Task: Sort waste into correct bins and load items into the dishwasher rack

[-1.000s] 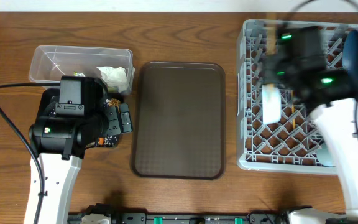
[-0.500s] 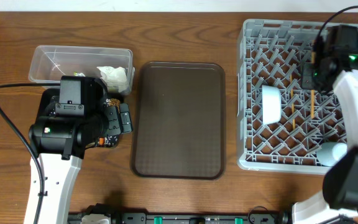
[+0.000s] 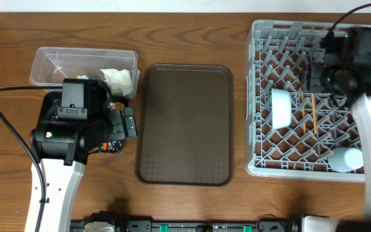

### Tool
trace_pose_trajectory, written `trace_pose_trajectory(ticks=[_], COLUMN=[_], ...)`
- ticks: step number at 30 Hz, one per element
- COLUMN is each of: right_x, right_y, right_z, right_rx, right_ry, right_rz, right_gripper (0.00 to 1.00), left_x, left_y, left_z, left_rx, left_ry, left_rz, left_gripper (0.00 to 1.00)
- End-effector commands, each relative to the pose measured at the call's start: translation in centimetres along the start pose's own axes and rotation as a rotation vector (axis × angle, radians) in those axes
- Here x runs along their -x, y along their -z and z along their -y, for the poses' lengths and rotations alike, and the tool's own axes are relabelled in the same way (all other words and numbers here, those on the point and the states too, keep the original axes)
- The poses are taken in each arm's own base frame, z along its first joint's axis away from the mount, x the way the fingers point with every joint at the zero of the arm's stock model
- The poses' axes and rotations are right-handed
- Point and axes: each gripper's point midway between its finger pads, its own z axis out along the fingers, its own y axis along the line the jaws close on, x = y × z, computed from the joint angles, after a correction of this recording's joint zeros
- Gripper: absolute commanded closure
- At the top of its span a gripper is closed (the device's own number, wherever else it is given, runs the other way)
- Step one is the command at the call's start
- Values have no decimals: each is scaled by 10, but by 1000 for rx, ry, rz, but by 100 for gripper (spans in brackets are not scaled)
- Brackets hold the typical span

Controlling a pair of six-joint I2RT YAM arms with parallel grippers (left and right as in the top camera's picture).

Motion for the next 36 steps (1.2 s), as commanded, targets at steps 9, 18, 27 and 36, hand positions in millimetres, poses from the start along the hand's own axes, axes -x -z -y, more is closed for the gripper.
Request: trace_pose_trajectory(ticks=[9, 18, 27, 36], right_x=[-14, -47, -65, -85], right_y=[138, 190, 236, 192], right_z=[-107, -85, -41, -29], right_rx=[428, 295, 33, -14], right_ry=[-55, 42, 88, 78], right_rz=[195, 314, 539, 680], right_gripper=[1, 1, 1, 1], left_x=[2, 2, 2, 2], left_y=[2, 2, 2, 2], left_z=[0, 0, 0, 0], left_rx=[-2, -2, -2, -2], left_ry=[13, 13, 13, 13], left_rz=[6, 6, 6, 6], left_gripper=[2, 2, 2, 2])
